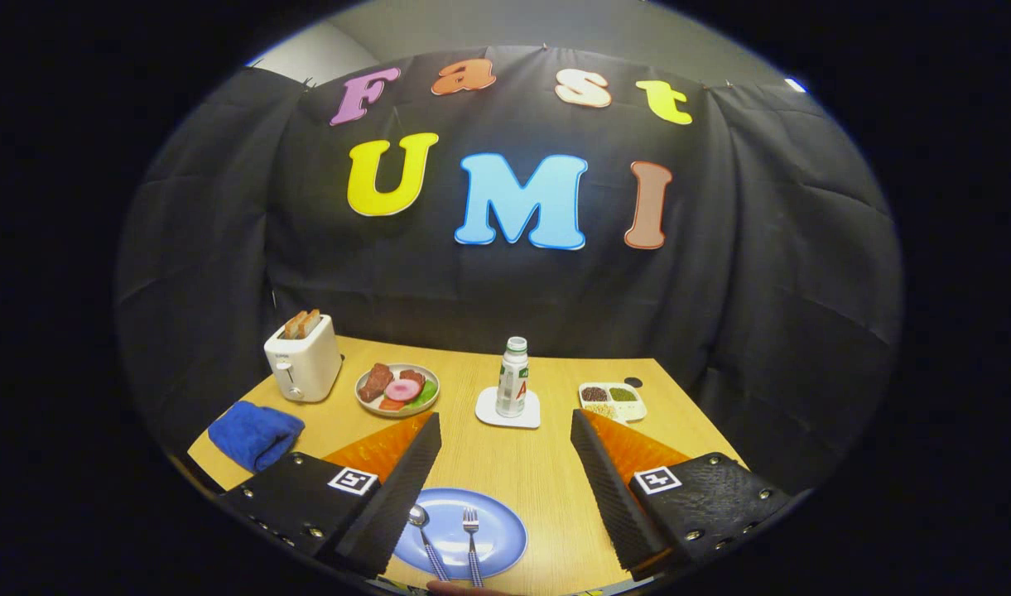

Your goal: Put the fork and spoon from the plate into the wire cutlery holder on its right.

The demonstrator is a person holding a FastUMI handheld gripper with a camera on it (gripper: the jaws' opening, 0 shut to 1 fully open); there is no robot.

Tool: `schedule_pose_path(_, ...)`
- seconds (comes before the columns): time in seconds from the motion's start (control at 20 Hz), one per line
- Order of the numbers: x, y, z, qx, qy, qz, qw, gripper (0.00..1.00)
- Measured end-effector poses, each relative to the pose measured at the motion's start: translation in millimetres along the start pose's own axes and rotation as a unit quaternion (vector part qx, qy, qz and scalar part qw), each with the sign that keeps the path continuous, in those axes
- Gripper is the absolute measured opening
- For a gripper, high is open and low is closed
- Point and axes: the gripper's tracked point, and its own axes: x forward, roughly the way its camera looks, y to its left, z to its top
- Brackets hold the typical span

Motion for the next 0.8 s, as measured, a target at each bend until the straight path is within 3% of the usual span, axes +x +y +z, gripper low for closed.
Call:
schedule_pose_path(0.3,12.0,12.6,-50.5,-0.018,0.086,0.019,0.996,0.97)
schedule_pose_path(0.6,13.4,17.9,-108.6,0.004,0.197,0.031,0.98,0.97)
schedule_pose_path(0.8,17.0,19.8,-148.4,-0.014,0.249,0.038,0.968,0.97)
